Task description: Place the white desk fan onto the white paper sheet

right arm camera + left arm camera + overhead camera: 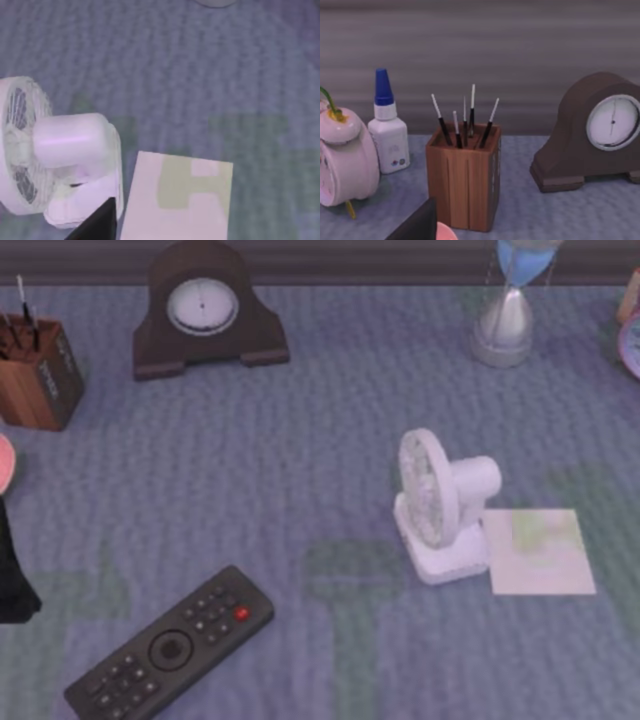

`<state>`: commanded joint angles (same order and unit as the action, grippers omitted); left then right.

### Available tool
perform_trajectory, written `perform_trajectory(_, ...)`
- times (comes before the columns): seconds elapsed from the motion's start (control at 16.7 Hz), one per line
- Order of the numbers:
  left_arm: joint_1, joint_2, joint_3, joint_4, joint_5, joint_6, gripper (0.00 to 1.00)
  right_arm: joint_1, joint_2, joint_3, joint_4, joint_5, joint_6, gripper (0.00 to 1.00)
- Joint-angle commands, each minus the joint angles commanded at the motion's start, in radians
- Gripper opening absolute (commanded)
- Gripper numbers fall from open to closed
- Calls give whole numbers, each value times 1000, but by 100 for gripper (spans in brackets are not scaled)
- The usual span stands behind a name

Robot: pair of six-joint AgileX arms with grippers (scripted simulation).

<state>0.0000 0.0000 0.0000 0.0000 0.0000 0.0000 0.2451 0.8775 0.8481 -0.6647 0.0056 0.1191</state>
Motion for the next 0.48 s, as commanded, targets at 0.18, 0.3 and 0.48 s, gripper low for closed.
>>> perform_trajectory(0.18,0,0,0,0,0,0,100,85,329,336,-209,-3,55,100)
perform_trajectory(0.3,0,0,0,0,0,0,100,139,542,556,-343,-5,90,100)
perform_trajectory(0.48,0,0,0,0,0,0,100,215,835,856,-533,-7,137,100)
